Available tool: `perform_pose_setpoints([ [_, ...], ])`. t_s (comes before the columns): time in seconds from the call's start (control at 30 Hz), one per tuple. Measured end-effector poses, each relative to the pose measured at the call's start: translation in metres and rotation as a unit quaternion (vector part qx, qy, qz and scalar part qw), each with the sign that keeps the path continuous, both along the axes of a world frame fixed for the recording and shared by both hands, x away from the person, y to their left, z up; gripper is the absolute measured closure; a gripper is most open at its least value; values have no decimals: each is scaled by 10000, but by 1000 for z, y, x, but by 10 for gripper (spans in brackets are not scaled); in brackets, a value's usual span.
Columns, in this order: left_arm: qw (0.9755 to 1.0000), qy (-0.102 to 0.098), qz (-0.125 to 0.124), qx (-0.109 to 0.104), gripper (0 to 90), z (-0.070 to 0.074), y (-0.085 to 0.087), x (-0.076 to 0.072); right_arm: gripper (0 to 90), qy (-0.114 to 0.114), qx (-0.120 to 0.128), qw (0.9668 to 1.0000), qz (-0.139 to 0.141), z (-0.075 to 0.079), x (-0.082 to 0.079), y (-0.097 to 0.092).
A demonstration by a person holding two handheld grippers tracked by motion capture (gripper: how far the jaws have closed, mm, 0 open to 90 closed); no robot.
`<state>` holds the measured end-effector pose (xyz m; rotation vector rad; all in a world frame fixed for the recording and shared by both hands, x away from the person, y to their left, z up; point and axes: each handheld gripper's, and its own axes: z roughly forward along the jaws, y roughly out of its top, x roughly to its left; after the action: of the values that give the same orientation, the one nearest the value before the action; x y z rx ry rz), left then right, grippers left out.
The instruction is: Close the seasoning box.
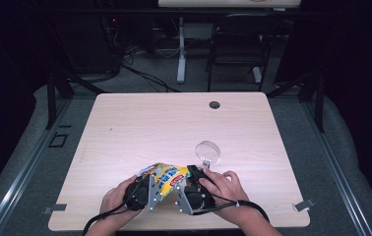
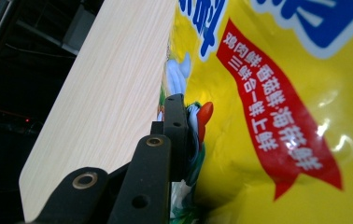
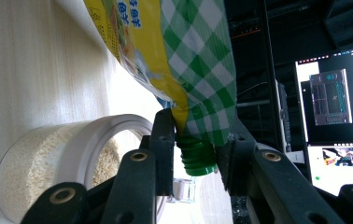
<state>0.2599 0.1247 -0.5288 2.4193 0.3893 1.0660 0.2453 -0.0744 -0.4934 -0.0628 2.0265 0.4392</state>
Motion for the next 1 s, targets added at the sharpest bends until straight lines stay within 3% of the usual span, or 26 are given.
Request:
perform_pose_setpoints([
  [0.63,9993,302,-62,-190,825,-6,1,3,673,150,77,9999,-37,-4,3,-1],
  [0.77,9992,315,-80,-236,824,-6,0,3,601,266,188,9995,7,-5,4,-1],
  [1.0,9985,382,-42,-400,823,-5,3,5,510,248,388,9989,5,-4,2,-2],
])
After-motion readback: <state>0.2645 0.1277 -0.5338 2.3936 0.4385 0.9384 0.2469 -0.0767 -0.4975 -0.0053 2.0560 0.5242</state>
